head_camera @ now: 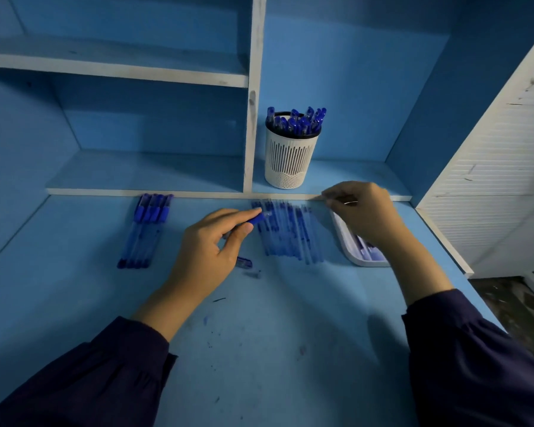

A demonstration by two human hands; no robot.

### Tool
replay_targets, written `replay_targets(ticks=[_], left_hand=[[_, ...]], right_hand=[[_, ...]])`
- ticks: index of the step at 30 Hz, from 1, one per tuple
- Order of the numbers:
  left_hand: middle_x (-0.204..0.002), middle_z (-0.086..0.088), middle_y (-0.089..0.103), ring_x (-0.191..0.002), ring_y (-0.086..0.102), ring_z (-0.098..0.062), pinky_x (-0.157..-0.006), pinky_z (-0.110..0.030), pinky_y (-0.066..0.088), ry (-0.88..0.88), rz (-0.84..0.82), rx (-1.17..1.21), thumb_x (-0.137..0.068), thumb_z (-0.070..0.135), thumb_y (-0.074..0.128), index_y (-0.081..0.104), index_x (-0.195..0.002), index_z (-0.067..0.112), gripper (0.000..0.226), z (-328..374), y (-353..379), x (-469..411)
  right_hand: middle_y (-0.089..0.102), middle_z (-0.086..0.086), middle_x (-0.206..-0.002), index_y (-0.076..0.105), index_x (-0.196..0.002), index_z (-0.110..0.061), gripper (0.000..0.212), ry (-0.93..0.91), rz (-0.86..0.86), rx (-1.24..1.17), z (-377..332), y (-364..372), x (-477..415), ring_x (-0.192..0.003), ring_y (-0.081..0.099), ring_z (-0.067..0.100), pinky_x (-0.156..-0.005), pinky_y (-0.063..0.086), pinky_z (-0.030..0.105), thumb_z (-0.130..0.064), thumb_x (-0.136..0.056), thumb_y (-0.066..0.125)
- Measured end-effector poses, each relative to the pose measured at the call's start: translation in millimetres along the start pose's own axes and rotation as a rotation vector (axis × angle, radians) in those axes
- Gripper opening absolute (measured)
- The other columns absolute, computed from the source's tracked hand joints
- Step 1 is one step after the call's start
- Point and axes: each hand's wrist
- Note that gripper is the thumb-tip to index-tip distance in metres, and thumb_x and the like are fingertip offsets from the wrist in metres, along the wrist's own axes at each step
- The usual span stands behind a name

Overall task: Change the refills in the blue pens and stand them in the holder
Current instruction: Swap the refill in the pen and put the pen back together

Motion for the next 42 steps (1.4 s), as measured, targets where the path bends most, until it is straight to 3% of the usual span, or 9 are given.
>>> replay_targets(ticks=[2, 5, 9, 18, 31, 34, 37, 39, 42], left_hand=[[-0.102, 0.000, 0.069, -0.089, 0.063, -0.004, -0.081, -0.016, 0.051, 0.022, -0.015, -0.003, -0.094, 0.010, 0.063, 0.071, -0.117, 0.009, 0.025, 2, 6, -3], [-0.100, 0.002, 0.068, -0.088, 0.060, 0.001, -0.080, -0.017, 0.050, 0.032, -0.029, 0.013, -0.093, 0.010, 0.063, 0.071, -0.117, 0.009, 0.025, 3, 15, -8], [-0.100, 0.005, 0.067, -0.089, 0.060, 0.004, -0.082, -0.016, 0.049, 0.024, -0.030, 0.026, -0.094, 0.009, 0.064, 0.071, -0.117, 0.010, 0.024, 0, 24, -12], [-0.102, 0.001, 0.068, -0.092, 0.063, -0.005, -0.084, -0.017, 0.050, 0.049, -0.092, 0.004, -0.095, 0.014, 0.061, 0.070, -0.118, 0.010, 0.025, -2, 26, -9], [-0.102, 0.003, 0.068, -0.091, 0.063, -0.004, -0.084, -0.015, 0.049, 0.055, -0.119, -0.020, -0.096, 0.016, 0.060, 0.070, -0.119, 0.010, 0.026, -2, 24, -8], [-0.102, 0.003, 0.068, -0.091, 0.062, -0.004, -0.084, -0.016, 0.050, 0.061, -0.112, -0.022, -0.096, 0.016, 0.060, 0.070, -0.119, 0.010, 0.026, -3, 24, -8], [-0.101, 0.002, 0.068, -0.089, 0.062, -0.004, -0.082, -0.017, 0.052, 0.074, -0.113, -0.022, -0.095, 0.015, 0.061, 0.070, -0.119, 0.009, 0.026, -3, 24, -8], [-0.100, 0.002, 0.069, -0.086, 0.062, -0.004, -0.079, -0.020, 0.053, 0.081, -0.112, -0.019, -0.095, 0.014, 0.061, 0.070, -0.119, 0.010, 0.026, -3, 24, -7], [-0.097, 0.004, 0.068, -0.080, 0.064, -0.012, -0.073, -0.027, 0.054, 0.077, -0.109, 0.000, -0.097, 0.018, 0.060, 0.070, -0.119, 0.010, 0.026, -1, 23, -6]], right_hand=[[0.073, -0.003, -0.093, 0.074, -0.099, -0.019, 0.016, 0.084, 0.014, 0.054, 17, -12, 5, -0.074, 0.067, 0.006, -0.059, 0.044, 0.011, -0.013, -0.089, 0.063], [0.074, 0.002, -0.099, 0.075, -0.100, -0.018, 0.021, 0.159, -0.011, 0.203, 34, -21, 11, -0.094, 0.065, 0.020, -0.065, 0.036, 0.018, -0.010, -0.086, 0.062], [0.072, 0.010, -0.103, 0.077, -0.100, -0.014, 0.025, 0.195, -0.041, 0.304, 44, -22, 16, -0.095, 0.063, 0.028, -0.063, 0.031, 0.018, -0.005, -0.085, 0.058], [0.073, 0.005, -0.099, 0.077, -0.097, -0.016, 0.025, 0.205, -0.054, 0.213, 48, -19, 16, -0.092, 0.064, 0.021, -0.068, 0.035, 0.014, -0.004, -0.085, 0.058], [0.073, 0.011, -0.096, 0.076, -0.098, -0.011, 0.025, 0.201, -0.031, 0.228, 47, -17, 18, -0.093, 0.065, 0.027, -0.077, 0.048, 0.026, -0.002, -0.084, 0.058], [0.073, 0.004, -0.096, 0.076, -0.097, -0.015, 0.030, 0.260, 0.000, 0.145, 48, -19, 18, -0.089, 0.065, 0.020, -0.070, 0.041, 0.016, 0.000, -0.082, 0.056], [0.069, 0.001, -0.081, 0.077, -0.097, -0.020, 0.027, 0.324, 0.016, -0.034, 49, -24, 19, -0.069, 0.058, 0.019, -0.058, 0.040, 0.008, -0.003, -0.085, 0.059], [0.072, 0.009, -0.082, 0.077, -0.095, -0.024, 0.024, 0.318, 0.021, -0.184, 46, -27, 22, -0.065, 0.056, 0.027, -0.066, 0.045, 0.020, -0.007, -0.087, 0.063], [0.075, 0.010, -0.094, 0.076, -0.097, -0.023, 0.023, 0.280, 0.027, -0.467, 34, -28, 29, -0.073, 0.062, 0.013, -0.077, 0.053, 0.022, -0.004, -0.087, 0.065]])
Point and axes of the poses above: each hand's wrist, its own x-axis away from the middle knuckle, its own y-axis out of the palm, z = x × y
